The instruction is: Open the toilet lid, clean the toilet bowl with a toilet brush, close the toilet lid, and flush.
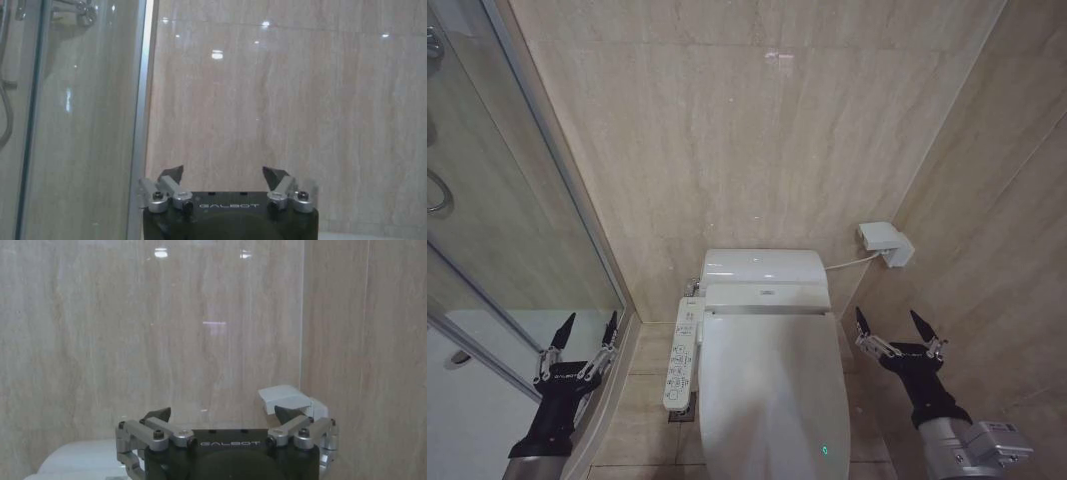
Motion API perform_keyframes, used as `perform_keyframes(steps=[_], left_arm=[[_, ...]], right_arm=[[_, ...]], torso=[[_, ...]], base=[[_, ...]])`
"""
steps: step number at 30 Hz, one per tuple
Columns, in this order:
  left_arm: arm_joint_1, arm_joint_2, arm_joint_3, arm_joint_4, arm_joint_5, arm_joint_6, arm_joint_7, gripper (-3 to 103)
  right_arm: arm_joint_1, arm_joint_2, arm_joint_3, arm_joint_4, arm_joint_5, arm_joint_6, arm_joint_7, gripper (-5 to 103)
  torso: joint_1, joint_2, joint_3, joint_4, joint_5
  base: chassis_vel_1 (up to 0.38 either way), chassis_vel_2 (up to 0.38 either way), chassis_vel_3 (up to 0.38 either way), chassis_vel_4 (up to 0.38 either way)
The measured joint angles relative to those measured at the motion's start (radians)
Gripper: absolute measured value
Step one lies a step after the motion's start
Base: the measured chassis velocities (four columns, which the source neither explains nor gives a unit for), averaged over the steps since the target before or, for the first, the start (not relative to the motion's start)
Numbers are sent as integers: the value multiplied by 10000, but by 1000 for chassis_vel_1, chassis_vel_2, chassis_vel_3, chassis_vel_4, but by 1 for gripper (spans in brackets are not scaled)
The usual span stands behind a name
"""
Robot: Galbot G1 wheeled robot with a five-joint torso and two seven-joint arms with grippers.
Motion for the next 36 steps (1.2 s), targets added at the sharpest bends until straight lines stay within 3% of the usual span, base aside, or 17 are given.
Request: perform_keyframes(steps=[6, 7, 36], left_arm=[[86, 203, 75, -256, -11, 235, -52, 76], [132, 235, 75, -330, -11, 284, -85, 99], [504, 124, 548, -638, 519, 379, -95, 100]], right_arm=[[0, 0, 0, 0, 0, 0, 0, 100], [0, 0, 0, 0, 0, 0, 0, 100], [0, 0, 0, 0, 0, 0, 0, 100]], torso=[[0, 0, 0, -1, 0], [0, 0, 0, 0, 0], [0, 0, 0, 0, 0]], base=[[0, 0, 0, 0], [0, 0, 0, 0], [0, 0, 0, 0]])
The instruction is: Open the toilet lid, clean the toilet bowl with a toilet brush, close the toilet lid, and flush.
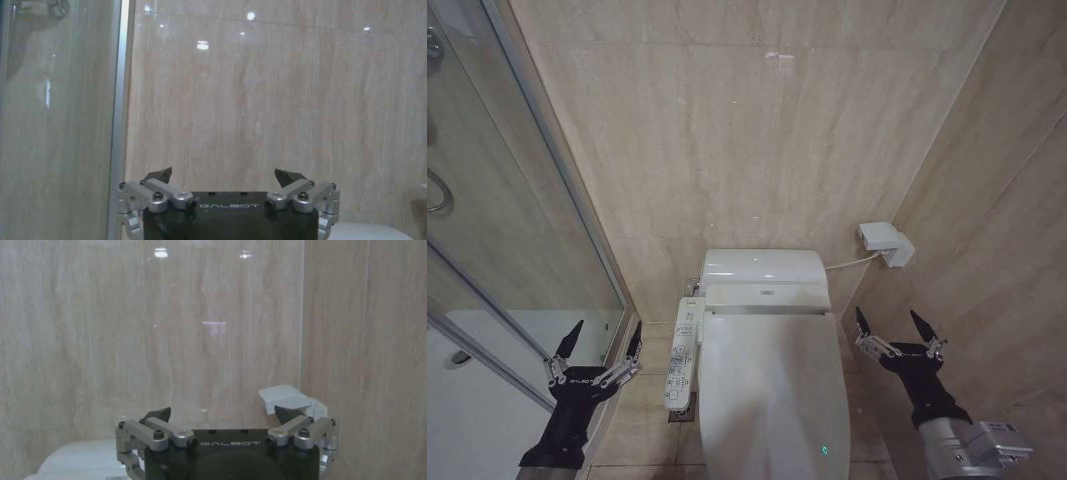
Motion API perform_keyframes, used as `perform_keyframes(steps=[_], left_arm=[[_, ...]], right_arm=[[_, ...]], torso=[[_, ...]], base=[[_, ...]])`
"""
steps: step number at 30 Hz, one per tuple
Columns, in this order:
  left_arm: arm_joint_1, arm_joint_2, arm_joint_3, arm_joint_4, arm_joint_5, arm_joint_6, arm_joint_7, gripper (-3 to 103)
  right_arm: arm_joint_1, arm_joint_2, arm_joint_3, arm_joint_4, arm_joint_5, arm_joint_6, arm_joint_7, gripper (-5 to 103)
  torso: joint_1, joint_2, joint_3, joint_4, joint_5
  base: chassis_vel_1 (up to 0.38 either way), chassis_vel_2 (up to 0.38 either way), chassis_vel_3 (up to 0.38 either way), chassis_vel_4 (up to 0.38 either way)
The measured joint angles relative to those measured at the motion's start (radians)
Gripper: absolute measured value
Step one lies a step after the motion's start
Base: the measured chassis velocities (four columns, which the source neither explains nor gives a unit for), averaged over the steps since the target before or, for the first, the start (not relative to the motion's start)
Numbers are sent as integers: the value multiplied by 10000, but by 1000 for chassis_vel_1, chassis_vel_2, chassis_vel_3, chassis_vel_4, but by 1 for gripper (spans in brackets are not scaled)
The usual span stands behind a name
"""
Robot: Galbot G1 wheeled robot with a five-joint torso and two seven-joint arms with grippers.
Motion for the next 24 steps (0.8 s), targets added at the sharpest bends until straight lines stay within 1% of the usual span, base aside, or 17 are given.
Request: perform_keyframes(steps=[7, 24], left_arm=[[73, -31, 38, 0, -48, 72, -103, 100], [175, -71, 107, 1, -3, 88, -91, 100]], right_arm=[[0, 0, 0, 0, 0, 0, 0, 100], [0, 0, 0, 0, 0, 0, 0, 100]], torso=[[0, 0, 0, 0, 0], [0, 0, 0, 0, 0]], base=[[0, 0, 0, 0], [0, 0, 0, 0]])
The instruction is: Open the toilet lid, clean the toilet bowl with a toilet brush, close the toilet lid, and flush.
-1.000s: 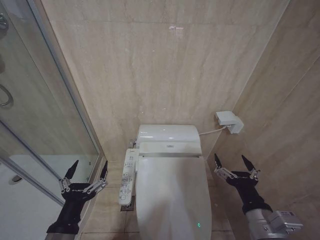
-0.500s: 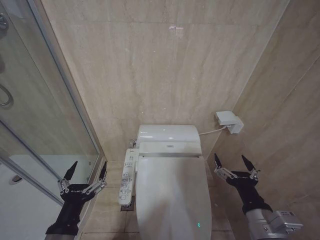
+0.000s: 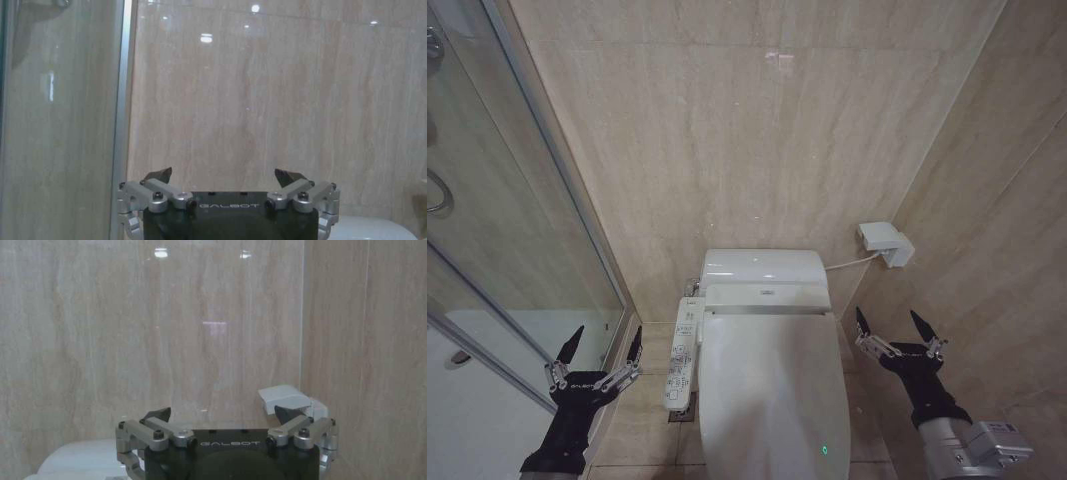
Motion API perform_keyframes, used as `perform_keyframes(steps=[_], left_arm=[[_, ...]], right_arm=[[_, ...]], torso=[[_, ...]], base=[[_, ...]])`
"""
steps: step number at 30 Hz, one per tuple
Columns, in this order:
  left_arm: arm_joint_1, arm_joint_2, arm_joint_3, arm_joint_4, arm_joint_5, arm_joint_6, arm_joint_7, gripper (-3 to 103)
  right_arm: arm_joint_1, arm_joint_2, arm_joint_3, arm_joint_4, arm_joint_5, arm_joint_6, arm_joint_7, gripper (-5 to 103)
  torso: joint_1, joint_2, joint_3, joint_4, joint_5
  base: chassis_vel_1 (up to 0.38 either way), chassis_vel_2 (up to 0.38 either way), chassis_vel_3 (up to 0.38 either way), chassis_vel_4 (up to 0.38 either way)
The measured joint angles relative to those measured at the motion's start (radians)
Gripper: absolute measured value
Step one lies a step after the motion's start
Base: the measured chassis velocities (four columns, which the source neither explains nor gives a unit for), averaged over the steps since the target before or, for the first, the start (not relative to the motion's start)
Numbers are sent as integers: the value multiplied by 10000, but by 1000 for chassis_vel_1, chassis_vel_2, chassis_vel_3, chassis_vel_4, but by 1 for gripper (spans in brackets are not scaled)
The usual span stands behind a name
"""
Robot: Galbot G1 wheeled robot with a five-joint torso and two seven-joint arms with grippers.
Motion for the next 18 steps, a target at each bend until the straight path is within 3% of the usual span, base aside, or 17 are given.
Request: perform_keyframes(steps=[18], left_arm=[[0, 2, -2, 8, 0, 0, 5, 100]], right_arm=[[0, 0, 0, 0, 0, 0, 0, 100]], torso=[[4, -1, 2, 0, 0]], base=[[2, -4, -3, 4]])
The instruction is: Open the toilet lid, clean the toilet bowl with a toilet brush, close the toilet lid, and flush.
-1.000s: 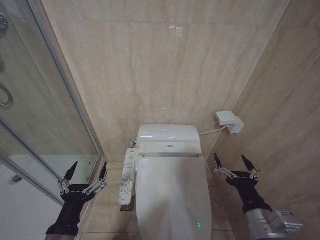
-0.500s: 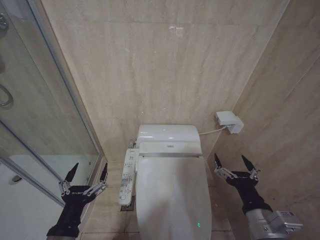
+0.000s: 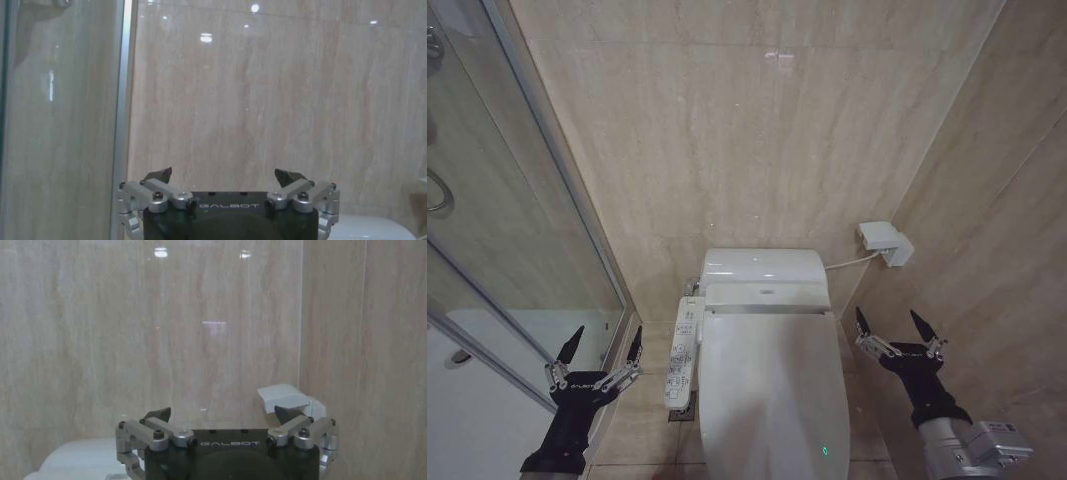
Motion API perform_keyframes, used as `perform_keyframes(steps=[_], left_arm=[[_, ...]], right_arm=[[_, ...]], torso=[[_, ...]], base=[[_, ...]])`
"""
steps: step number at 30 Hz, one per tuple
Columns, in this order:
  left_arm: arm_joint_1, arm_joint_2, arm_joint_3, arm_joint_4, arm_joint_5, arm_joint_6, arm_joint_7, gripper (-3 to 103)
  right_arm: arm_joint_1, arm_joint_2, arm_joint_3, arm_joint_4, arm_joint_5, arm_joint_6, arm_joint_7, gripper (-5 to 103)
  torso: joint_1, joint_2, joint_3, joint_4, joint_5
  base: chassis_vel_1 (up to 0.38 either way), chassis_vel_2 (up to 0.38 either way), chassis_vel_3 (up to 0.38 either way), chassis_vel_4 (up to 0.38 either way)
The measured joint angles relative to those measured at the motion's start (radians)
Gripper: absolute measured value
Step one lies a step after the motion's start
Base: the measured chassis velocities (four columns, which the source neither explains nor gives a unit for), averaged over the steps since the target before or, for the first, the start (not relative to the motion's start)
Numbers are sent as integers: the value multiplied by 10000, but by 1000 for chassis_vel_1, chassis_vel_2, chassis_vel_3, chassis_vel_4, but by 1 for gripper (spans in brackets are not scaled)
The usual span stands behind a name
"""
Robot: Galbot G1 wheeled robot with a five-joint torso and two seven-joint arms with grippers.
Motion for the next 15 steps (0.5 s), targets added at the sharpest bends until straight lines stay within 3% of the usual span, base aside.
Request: perform_keyframes(steps=[15], left_arm=[[0, 0, -1, 5, -2, -1, 0, 100]], right_arm=[[-1, 0, 0, 0, 0, 0, 0, 100]], torso=[[-7, 2, -3, 0, -2]], base=[[168, -173, -176, 183]])
